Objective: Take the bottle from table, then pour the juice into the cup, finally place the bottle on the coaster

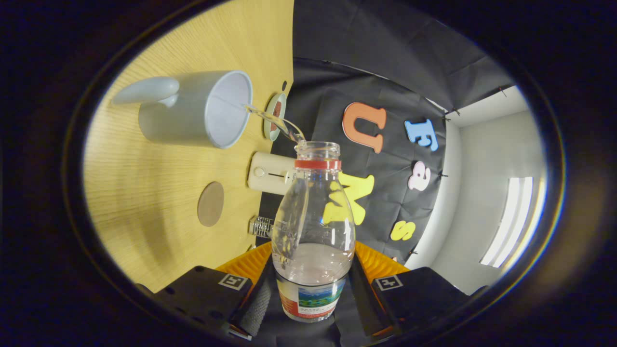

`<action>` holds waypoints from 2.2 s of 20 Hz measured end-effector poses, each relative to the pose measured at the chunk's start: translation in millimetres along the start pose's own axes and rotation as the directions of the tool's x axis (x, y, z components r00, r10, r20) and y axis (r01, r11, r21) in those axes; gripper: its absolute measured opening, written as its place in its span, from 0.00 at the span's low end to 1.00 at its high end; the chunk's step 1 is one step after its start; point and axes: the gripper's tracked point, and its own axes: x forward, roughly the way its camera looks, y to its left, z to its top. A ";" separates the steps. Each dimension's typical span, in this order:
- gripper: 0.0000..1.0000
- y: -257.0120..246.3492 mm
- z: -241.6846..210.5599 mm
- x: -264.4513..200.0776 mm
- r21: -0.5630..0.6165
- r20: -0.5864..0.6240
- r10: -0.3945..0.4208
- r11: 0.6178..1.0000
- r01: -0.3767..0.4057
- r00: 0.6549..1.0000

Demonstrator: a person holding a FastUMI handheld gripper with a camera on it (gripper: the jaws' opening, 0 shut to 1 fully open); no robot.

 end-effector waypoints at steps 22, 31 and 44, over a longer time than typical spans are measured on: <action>0.81 -6.3 -4.1 -0.2 -0.115 -0.013 0.021 0.993 -0.022 1.000; 0.81 -12.8 -5.1 0.8 -0.179 -0.016 0.020 0.984 -0.022 1.000; 0.81 -31.8 -1.0 8.5 -0.274 -0.008 -0.030 0.961 0.027 1.000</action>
